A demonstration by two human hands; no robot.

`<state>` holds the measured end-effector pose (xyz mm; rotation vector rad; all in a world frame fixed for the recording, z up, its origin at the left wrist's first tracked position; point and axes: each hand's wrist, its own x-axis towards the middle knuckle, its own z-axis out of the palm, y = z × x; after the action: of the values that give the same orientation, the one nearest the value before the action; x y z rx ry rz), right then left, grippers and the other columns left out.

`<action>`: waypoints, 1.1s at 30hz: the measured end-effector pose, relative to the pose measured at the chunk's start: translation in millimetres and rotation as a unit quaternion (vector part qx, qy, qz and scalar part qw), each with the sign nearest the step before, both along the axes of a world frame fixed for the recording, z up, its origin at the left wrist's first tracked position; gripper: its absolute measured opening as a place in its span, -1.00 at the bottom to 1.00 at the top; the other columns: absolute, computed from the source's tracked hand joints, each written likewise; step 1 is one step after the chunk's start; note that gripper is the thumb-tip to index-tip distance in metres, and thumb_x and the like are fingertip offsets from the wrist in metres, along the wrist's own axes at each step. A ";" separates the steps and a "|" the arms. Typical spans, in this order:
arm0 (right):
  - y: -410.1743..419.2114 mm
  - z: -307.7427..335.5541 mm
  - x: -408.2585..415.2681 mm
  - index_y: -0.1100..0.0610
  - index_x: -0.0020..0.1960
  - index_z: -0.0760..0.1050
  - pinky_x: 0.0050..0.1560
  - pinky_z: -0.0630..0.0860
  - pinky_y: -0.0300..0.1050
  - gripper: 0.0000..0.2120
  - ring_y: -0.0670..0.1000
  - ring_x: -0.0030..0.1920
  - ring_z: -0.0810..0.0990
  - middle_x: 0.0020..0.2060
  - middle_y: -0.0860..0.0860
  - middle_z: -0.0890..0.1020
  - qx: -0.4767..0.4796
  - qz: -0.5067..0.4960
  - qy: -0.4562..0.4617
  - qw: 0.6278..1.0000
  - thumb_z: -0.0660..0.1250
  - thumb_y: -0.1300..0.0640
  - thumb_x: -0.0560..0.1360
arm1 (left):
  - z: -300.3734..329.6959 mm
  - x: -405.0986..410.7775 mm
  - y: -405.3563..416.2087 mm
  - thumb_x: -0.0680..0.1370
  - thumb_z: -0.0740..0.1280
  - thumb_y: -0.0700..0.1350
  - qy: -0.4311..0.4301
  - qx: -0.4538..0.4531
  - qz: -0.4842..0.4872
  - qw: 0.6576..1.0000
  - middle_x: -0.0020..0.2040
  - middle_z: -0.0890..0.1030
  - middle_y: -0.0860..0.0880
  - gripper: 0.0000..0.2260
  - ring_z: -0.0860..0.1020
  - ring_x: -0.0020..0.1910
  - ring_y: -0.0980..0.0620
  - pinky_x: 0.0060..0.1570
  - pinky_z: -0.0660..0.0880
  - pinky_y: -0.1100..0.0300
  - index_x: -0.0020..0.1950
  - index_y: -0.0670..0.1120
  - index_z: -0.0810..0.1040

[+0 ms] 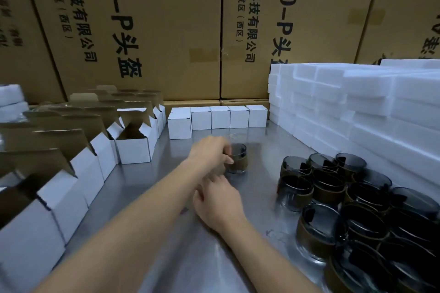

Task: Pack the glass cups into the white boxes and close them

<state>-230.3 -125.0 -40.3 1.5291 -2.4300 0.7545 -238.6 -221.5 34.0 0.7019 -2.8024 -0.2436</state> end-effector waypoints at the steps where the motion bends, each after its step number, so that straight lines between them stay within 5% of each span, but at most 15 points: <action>1: 2.8 2.9 3.5 0.12 0.09 0.45 -0.07 0.42 0.00 -0.78 0.16 0.13 0.48 0.07 0.11 0.56 -0.026 -0.012 -0.018 0.999 0.13 0.06 0.55 | 2.4 18.9 -4.5 0.48 0.45 0.00 0.003 0.004 0.013 1.000 0.02 0.61 -0.06 -0.87 0.53 0.05 -0.08 -0.11 0.41 0.15 -0.03 0.02 0.57; 5: 18.0 7.2 7.0 0.01 -0.05 0.44 -0.07 0.44 -0.04 -0.94 0.14 0.01 0.56 -0.07 0.03 0.61 -0.159 -0.099 -0.184 0.965 0.25 0.04 0.50 | 8.8 81.4 -4.2 0.46 0.47 0.02 0.062 0.025 0.069 0.995 -0.08 0.61 0.01 -0.86 0.55 -0.03 -0.03 -0.18 0.44 0.15 -0.08 0.01 0.57; 7: 23.4 4.1 2.6 0.03 0.01 0.39 0.02 0.44 -0.04 -0.82 0.09 0.06 0.53 0.01 -0.01 0.53 -0.224 -0.106 -0.241 0.938 0.35 0.09 0.46 | 4.8 101.1 5.5 0.45 0.48 0.02 0.090 0.031 0.082 0.992 -0.11 0.61 0.02 -0.85 0.56 -0.03 -0.02 -0.12 0.52 0.11 -0.07 0.01 0.60; 12: 35.6 -4.6 1.8 0.02 0.41 0.21 0.18 0.26 -0.29 -0.27 -0.07 0.33 0.32 0.31 -0.05 0.31 -0.196 -0.009 -0.188 0.962 0.49 0.03 0.36 | -21.6 126.3 33.9 0.44 0.45 0.09 0.117 -0.023 0.081 0.990 -0.04 0.64 0.08 -0.85 0.58 0.01 0.01 -0.06 0.51 0.14 -0.04 0.10 0.64; 18: 35.3 -4.3 -3.4 -0.07 0.24 0.40 0.07 0.40 -0.20 -0.43 -0.08 0.14 0.50 0.09 -0.18 0.49 -0.217 0.038 -0.184 0.958 0.53 0.09 0.30 | -58.2 136.8 41.0 0.52 0.31 0.17 0.203 -0.052 0.040 0.977 0.03 0.57 0.16 -0.76 0.54 0.06 0.13 -0.04 0.50 0.12 0.13 0.14 0.52; 23: 36.4 -0.3 -7.2 0.01 0.21 0.41 0.13 0.45 -0.20 -0.44 -0.10 0.15 0.52 0.12 -0.12 0.56 -0.269 0.037 -0.258 0.927 0.56 0.18 0.29 | -67.7 126.9 39.2 0.43 0.47 0.07 0.299 0.221 -0.004 0.928 0.32 0.42 0.19 -0.25 0.45 0.23 0.21 0.23 0.40 0.22 0.52 0.08 0.17; 26: 37.5 2.9 -2.3 -0.07 0.18 0.41 0.15 0.49 -0.10 -0.44 -0.17 0.14 0.50 0.10 -0.17 0.54 -0.297 0.058 -0.229 0.925 0.52 0.27 0.30 | -69.5 124.7 37.5 0.44 0.49 -0.04 0.296 0.186 -0.050 0.936 0.37 0.43 0.14 -0.31 0.44 0.30 0.18 0.32 0.37 0.21 0.50 0.03 0.25; 33: 38.5 3.2 0.4 -0.23 0.09 0.29 0.10 0.46 -0.26 -0.34 -0.24 0.11 0.46 0.07 -0.24 0.47 -0.310 0.072 -0.154 0.935 0.45 0.40 0.28 | -71.0 125.7 36.4 0.45 0.47 -0.19 0.341 0.121 -0.063 0.930 0.28 0.51 0.13 -0.47 0.49 0.24 0.17 0.26 0.45 0.07 0.37 0.00 0.39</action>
<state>-230.0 -86.5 -37.1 1.4015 -1.9574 1.7041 -112.9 -185.1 -37.0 0.3757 -2.1613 -0.7143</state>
